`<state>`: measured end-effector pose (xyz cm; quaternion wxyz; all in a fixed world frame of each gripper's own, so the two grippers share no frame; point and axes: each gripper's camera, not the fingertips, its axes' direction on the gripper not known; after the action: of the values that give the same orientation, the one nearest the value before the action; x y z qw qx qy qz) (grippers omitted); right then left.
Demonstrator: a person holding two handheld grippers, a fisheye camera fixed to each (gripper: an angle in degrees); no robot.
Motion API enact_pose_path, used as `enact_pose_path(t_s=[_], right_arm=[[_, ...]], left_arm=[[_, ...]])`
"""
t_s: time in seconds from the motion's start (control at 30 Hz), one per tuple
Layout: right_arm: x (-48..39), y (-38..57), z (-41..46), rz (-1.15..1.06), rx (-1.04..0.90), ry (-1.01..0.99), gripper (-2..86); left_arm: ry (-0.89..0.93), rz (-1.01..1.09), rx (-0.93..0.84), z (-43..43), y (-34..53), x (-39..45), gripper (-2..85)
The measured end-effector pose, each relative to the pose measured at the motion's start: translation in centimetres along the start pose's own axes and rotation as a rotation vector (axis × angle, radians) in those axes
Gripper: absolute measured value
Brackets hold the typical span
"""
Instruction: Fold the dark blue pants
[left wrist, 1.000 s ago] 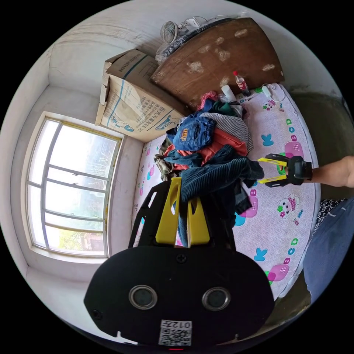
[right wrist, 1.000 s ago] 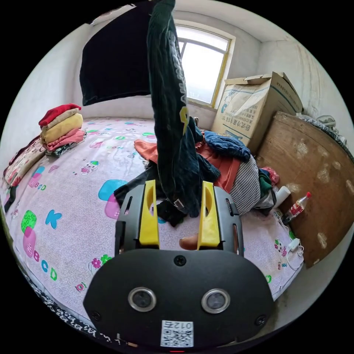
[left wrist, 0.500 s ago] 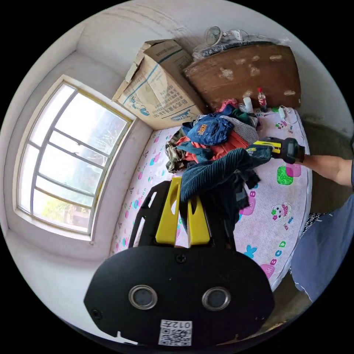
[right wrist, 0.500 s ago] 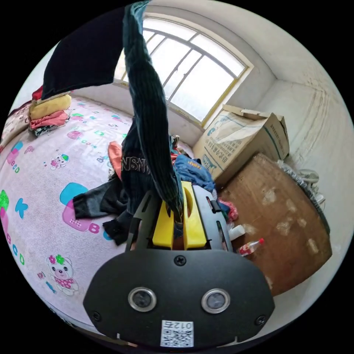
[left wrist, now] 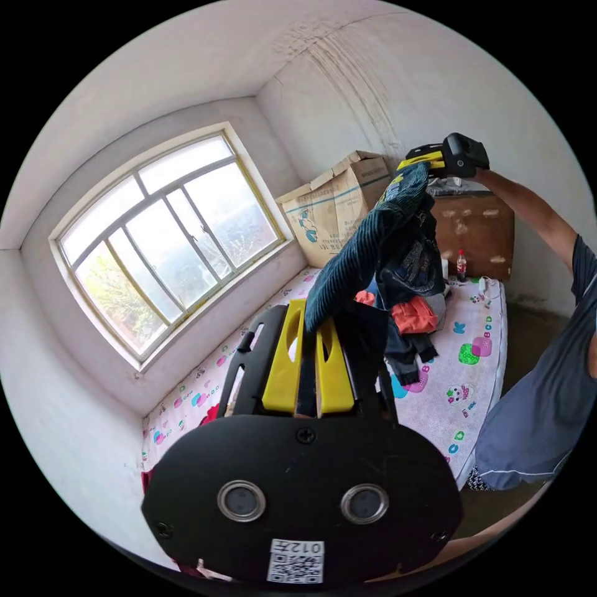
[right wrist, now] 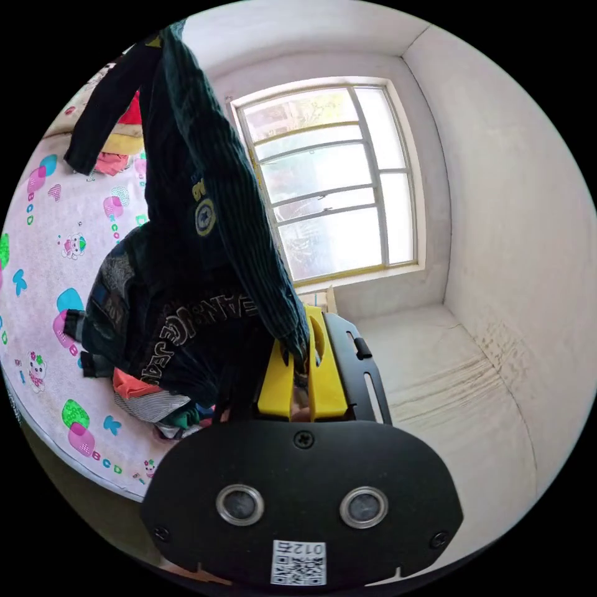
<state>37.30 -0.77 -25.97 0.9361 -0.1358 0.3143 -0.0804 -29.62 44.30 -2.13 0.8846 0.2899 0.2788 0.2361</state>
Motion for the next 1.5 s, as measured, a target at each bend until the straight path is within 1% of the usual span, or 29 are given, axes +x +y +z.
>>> enact_pose_path(t_s=[0.13, 0.27, 0.37, 0.53, 0.67, 0.77, 0.9, 1.07, 1.13, 1.17, 1.23, 1.27, 1.33, 1.37, 1.43, 1.5], right_arm=[[-0.2, -8.0, -5.6, -0.075, 0.045, 0.068, 3.0], [-2.0, -14.0, -9.0, -0.125, 0.103, 0.047, 2.9], [-5.2, -19.5, -10.2, -0.15, 0.138, -0.006, 2.9], [-15.0, -28.7, -12.3, -0.292, 0.18, -0.012, 2.7], [-18.2, -31.1, -14.5, -0.337, 0.244, -0.072, 2.6], [-18.9, -30.2, -15.2, -0.336, 0.27, -0.065, 2.6], [-19.6, -24.5, -13.7, -0.356, 0.223, -0.013, 2.4], [-21.7, -12.6, -10.1, -0.396, 0.089, 0.022, 2.0], [-25.0, -5.8, -7.8, -0.455, 0.006, 0.045, 1.6], [-26.2, -4.1, -7.1, -0.475, -0.014, 0.047, 1.5], [-32.3, 2.7, -4.4, -0.557, -0.082, 0.024, 1.1], [-34.0, 4.4, -3.8, -0.573, -0.095, 0.008, 1.0], [-41.4, 11.5, -1.4, -0.616, -0.127, -0.096, 1.3], [-43.3, 13.1, -0.9, -0.613, -0.134, -0.136, 1.4], [-50.3, 19.4, 0.2, -0.577, -0.165, -0.327, 2.2], [-54.9, 23.3, 0.3, -0.55, -0.197, -0.473, 2.6]], left_arm=[[-0.028, -0.063, 0.027, -6.0, 3.9, -6.5, -0.3], [-0.014, -0.117, 0.029, -9.5, 8.6, -11.6, -0.3], [-0.012, -0.186, 0.01, -10.9, 13.1, -15.8, -0.3], [-0.094, -0.352, -0.097, -12.2, 21.9, -23.8, -0.3], [-0.113, -0.401, -0.089, -15.4, 26.2, -28.0, -0.3], [-0.147, -0.35, -0.087, -17.4, 26.5, -29.3, -0.3], [-0.165, -0.22, -0.116, -16.4, 23.3, -28.9, -0.3], [-0.06, -0.041, -0.159, -10.1, 17.9, -26.7, -0.3], [0.014, 0.046, -0.199, -4.9, 15.8, -24.8, -0.3], [0.034, 0.063, -0.214, -3.3, 15.5, -24.3, -0.3], [0.118, 0.141, -0.302, 4.1, 15.2, -21.3, -0.3], [0.138, 0.161, -0.327, 6.1, 15.5, -20.3, -0.3], [0.289, 0.275, -0.489, 14.5, 17.9, -15.1, -0.4], [0.335, 0.304, -0.53, 16.4, 18.9, -13.5, -0.4], [0.55, 0.402, -0.713, 23.6, 24.1, -7.1, -0.4], [0.662, 0.444, -0.843, 27.8, 28.6, -2.7, -0.4]])
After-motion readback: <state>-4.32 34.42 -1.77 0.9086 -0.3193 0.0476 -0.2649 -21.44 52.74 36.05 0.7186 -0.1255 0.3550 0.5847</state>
